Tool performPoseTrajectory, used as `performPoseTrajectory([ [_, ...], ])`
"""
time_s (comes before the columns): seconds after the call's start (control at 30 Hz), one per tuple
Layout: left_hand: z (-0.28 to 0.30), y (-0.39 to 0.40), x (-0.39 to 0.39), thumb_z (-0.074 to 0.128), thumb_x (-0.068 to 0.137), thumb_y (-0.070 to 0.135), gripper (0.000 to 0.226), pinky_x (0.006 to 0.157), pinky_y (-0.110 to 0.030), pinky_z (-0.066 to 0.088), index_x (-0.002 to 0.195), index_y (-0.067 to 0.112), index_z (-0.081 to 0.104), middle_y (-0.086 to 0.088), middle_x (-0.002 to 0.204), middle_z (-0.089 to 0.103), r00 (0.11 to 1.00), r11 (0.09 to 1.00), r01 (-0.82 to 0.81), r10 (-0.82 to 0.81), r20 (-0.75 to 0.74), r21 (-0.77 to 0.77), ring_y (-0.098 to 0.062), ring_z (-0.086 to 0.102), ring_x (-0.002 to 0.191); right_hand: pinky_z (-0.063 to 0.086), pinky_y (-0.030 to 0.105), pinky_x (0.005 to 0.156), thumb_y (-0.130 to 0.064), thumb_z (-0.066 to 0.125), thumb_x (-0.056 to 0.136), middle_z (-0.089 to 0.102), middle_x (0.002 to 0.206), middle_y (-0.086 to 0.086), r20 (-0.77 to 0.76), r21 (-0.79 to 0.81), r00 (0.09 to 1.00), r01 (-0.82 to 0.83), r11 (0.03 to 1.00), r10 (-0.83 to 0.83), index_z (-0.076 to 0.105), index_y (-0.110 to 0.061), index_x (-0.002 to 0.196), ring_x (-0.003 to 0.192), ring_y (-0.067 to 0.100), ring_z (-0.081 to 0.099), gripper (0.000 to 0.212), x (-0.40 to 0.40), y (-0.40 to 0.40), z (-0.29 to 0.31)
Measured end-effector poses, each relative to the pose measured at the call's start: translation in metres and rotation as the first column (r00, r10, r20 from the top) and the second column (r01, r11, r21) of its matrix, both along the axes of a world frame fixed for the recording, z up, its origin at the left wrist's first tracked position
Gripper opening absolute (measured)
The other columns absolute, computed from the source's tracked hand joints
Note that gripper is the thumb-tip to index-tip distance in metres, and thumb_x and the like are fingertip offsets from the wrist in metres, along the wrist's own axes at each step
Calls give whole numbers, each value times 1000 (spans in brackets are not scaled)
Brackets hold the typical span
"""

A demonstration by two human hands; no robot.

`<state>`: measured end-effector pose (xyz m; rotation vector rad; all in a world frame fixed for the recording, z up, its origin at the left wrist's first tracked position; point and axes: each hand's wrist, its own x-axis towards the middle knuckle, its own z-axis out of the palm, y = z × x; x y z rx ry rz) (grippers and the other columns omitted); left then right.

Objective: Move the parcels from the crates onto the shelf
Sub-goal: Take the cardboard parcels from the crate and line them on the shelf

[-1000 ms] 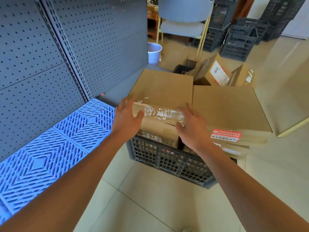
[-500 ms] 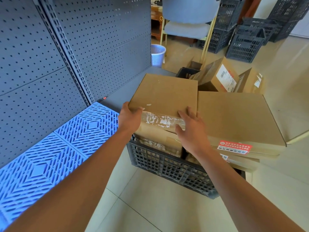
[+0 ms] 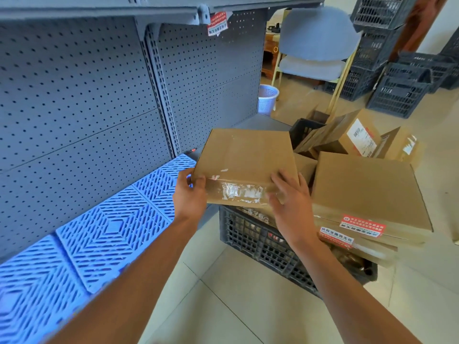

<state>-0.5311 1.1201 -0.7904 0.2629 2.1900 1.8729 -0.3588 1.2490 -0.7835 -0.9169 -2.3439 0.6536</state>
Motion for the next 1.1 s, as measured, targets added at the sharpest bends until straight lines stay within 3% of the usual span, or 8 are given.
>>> performPoseTrajectory([
  [0.2,21,-89,10,58,101,32,14,58,-29,39,113,26,53,-2,105,66,997,997,-72,71,29,16,-15,53,68,28,41,122,-17,62,100,52,148,-10,-135,10,983,-126,992,126,64,-15,137,149,26,29,37,1,-56,12],
  [0.3,32,-129,15,60,100,33,34,59,-29,44,131,25,49,0,123,63,992,993,-111,108,65,38,-16,58,79,30,27,117,-9,67,96,58,141,-8,-213,73,958,-178,981,189,68,-10,130,144,26,39,34,-2,-78,14],
  [0.43,45,-167,23,63,98,35,42,94,-36,52,139,30,53,8,121,64,990,990,-123,117,82,63,-12,64,99,38,33,115,-1,71,91,57,137,-15,-288,99,921,-245,964,263,71,-9,125,140,28,46,35,-9,-102,16],
  [0.53,49,-183,23,67,95,34,28,78,-36,52,123,33,62,12,105,67,986,985,-142,133,97,101,-10,64,83,47,47,110,0,74,88,59,137,-15,-318,95,900,-281,955,297,72,-9,123,138,29,50,37,-16,-110,16],
  [0.63,53,-193,14,74,84,46,26,81,-37,51,108,43,64,10,110,69,989,984,-102,84,125,143,-14,66,96,46,32,111,-1,76,87,62,136,-10,-356,83,878,-311,947,319,72,-9,123,135,24,53,37,-20,-112,17],
  [0.77,56,-201,5,71,91,39,28,74,-35,54,117,36,61,4,100,66,977,981,-39,-2,215,189,-19,60,87,34,5,105,2,75,86,62,133,-12,-360,90,871,-324,942,334,73,-7,121,130,13,54,36,-20,-109,21],
  [0.97,52,-205,-2,74,87,43,57,72,-37,59,139,45,53,7,115,72,925,989,3,-60,376,148,-26,66,113,35,6,106,2,74,87,64,135,-6,-341,88,867,-356,930,364,73,-8,121,134,12,51,36,-24,-102,16],
  [1.1,50,-208,-7,74,86,40,54,72,-38,60,138,43,57,4,124,71,918,987,49,-105,383,153,-31,65,115,38,11,108,-3,74,88,63,136,-10,-314,56,876,-367,928,365,72,-11,122,136,14,50,34,-29,-100,14],
])
